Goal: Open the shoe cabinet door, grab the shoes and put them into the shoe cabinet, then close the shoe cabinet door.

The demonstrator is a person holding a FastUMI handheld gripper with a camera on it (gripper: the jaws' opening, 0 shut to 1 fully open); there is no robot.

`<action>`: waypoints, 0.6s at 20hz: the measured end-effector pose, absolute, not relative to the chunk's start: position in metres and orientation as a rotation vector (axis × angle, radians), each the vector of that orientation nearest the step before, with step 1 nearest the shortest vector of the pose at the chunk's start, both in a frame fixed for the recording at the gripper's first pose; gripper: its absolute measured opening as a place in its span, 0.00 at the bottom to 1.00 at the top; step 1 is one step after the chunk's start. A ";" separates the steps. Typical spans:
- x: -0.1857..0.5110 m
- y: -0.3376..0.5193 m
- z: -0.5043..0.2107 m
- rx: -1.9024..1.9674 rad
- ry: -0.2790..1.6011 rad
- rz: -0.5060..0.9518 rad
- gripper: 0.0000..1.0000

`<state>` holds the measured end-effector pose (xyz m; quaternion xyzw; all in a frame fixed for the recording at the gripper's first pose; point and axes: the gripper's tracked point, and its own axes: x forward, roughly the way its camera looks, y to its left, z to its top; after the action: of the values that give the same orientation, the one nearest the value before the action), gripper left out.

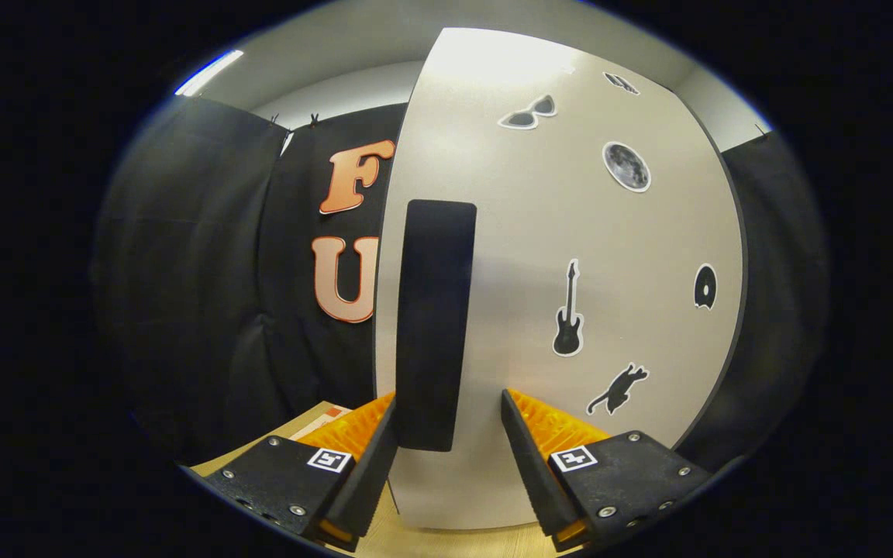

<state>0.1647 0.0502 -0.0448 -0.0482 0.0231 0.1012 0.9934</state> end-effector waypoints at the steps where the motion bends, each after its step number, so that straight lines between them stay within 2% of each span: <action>1: 0.169 0.050 -0.047 -0.098 0.040 0.191 0.79; 12: 0.190 0.048 -0.050 -0.105 0.029 0.121 0.80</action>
<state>0.1905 0.0475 -0.0500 -0.0522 0.0145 0.0605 0.9967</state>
